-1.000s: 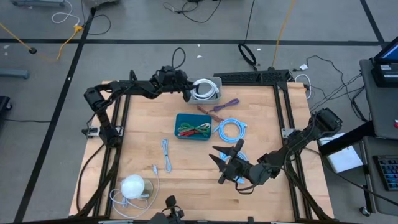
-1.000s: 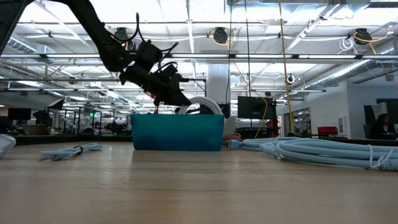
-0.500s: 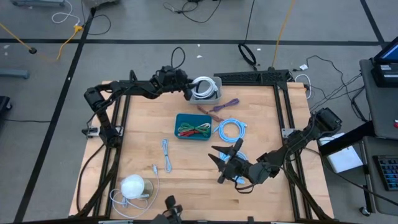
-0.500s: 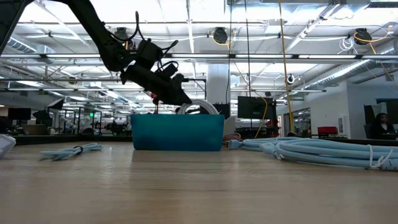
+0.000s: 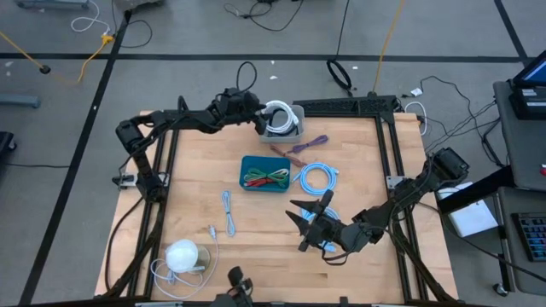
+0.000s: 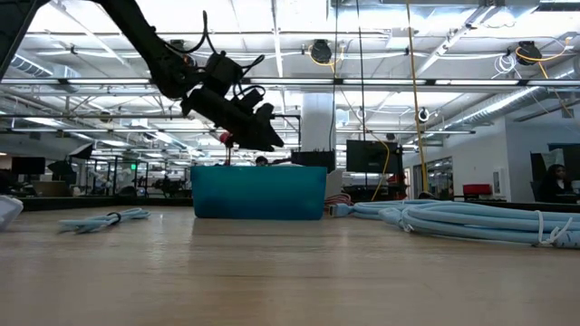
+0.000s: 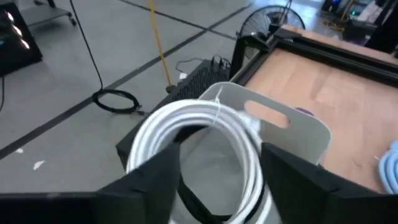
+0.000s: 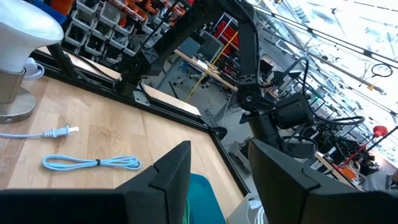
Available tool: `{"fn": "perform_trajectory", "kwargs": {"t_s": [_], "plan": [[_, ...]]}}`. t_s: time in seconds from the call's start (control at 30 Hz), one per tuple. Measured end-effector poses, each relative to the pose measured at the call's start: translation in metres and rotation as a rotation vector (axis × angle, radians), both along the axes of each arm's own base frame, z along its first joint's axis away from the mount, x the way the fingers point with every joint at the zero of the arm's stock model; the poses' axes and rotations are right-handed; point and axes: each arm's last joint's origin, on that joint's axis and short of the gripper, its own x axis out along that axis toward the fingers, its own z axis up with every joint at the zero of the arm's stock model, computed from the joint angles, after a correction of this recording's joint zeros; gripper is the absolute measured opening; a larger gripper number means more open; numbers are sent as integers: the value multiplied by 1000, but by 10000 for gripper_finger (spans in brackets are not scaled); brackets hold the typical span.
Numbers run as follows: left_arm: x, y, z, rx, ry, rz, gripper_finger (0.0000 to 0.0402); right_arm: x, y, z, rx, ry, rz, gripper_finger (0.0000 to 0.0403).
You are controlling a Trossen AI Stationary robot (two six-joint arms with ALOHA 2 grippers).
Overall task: Pick & Place USB Port
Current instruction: Put the blue HDMI cable into the gray bin
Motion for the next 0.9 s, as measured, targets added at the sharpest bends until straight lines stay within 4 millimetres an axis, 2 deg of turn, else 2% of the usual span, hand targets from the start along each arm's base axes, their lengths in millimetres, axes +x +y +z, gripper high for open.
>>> {"fn": "perform_trajectory", "kwargs": {"t_s": [0.23, 0.27, 0.5, 0.6, 0.73, 0.8, 0.9], "plan": [[1, 1, 3, 22, 16, -12, 31, 0, 0, 0, 0, 0, 0, 157], [1, 1, 3, 22, 15, -12, 16, 0, 0, 0, 0, 0, 0, 157], [8, -8, 2, -2, 6, -81, 5, 0, 0, -1, -5, 7, 0, 157], [17, -22, 5, -44, -48, -206, 4, 1, -4, -3, -3, 19, -38, 157], [34, -54, 7, -158, -116, -489, 7, 1, -15, -16, 9, 33, -121, 157], [43, -77, 9, -196, -133, -651, 13, 1, -21, -23, 17, 38, -142, 157], [52, -122, 16, -224, -111, -850, 15, 0, -31, -34, 36, 38, -189, 157]]}}
